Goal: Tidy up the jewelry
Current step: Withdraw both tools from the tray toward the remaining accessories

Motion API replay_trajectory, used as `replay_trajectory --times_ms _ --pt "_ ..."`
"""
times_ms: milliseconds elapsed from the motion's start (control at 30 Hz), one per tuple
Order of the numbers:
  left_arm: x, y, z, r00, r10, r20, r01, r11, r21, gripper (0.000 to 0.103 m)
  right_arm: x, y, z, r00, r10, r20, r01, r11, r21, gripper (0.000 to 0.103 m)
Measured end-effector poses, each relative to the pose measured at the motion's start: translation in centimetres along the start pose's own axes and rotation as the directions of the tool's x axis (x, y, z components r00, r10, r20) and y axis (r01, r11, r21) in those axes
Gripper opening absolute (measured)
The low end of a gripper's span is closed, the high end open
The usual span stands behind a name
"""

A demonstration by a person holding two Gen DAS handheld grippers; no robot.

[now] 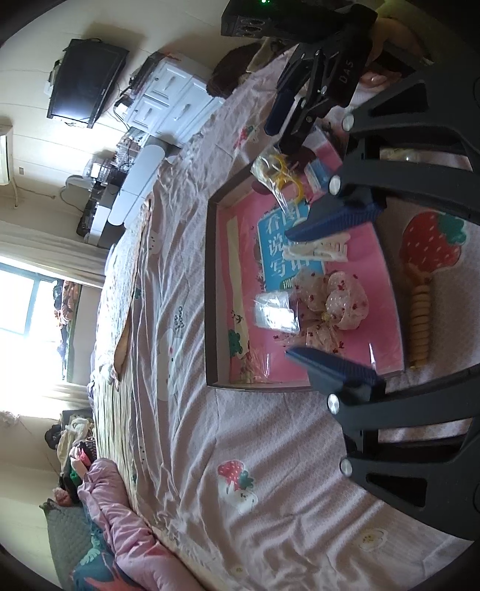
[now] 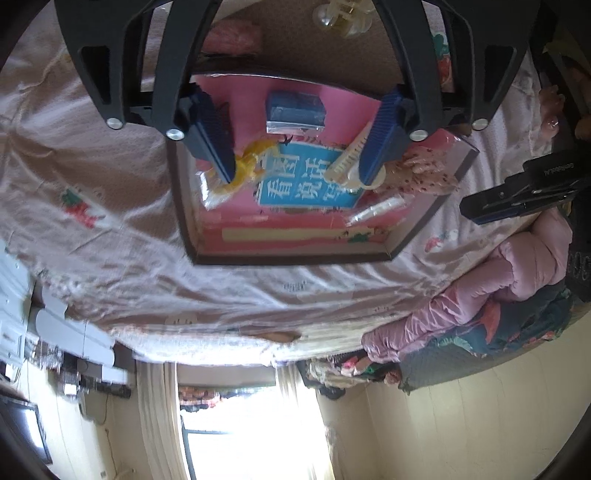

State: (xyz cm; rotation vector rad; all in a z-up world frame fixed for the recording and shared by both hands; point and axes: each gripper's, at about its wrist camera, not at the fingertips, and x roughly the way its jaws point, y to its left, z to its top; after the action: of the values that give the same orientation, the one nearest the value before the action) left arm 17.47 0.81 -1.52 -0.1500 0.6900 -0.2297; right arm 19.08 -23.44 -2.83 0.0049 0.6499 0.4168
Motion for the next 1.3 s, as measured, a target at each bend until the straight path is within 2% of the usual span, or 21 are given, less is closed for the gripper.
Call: replay_trajectory --times_ms 200,367,467,633,733,1000,1300 --pt "-1.8 -1.0 0.1 0.998 0.017 0.053 -0.018 1.0 0.024 0.057 -3.2 0.6 0.6 0.995 -0.024 0.101 0.028 0.999 -0.036 0.081" --pt "-3.3 -1.6 -0.2 0.996 0.013 0.089 -0.013 1.0 0.005 0.061 -5.7 0.9 1.1 0.982 -0.034 0.185 0.045 0.998 -0.053 0.087" --pt "-4.2 -2.1 -0.3 0.993 0.021 0.114 -0.023 1.0 0.011 0.07 -6.9 0.9 1.1 0.977 -0.037 0.21 0.05 0.997 -0.054 0.093" --pt "-6.1 -2.7 -0.6 0.988 0.028 0.153 -0.029 1.0 0.006 0.079 -9.1 0.8 1.0 0.968 -0.054 0.243 0.067 0.997 -0.046 0.094" --pt "-7.3 -2.8 -0.8 0.984 0.022 0.177 -0.021 1.0 -0.006 0.091 -10.6 0.6 1.2 0.962 -0.074 0.262 0.086 0.996 -0.036 0.094" --pt "-9.5 -3.7 -1.0 0.978 0.02 0.205 -0.022 1.0 0.005 0.091 -14.0 0.0 1.3 0.948 -0.095 0.303 0.104 0.994 -0.014 0.096" --pt "-11.0 -4.7 -1.9 0.977 -0.004 0.214 0.0 1.0 0.02 0.091 -15.8 0.2 0.1 0.952 -0.1 0.291 0.117 0.992 -0.039 0.096"
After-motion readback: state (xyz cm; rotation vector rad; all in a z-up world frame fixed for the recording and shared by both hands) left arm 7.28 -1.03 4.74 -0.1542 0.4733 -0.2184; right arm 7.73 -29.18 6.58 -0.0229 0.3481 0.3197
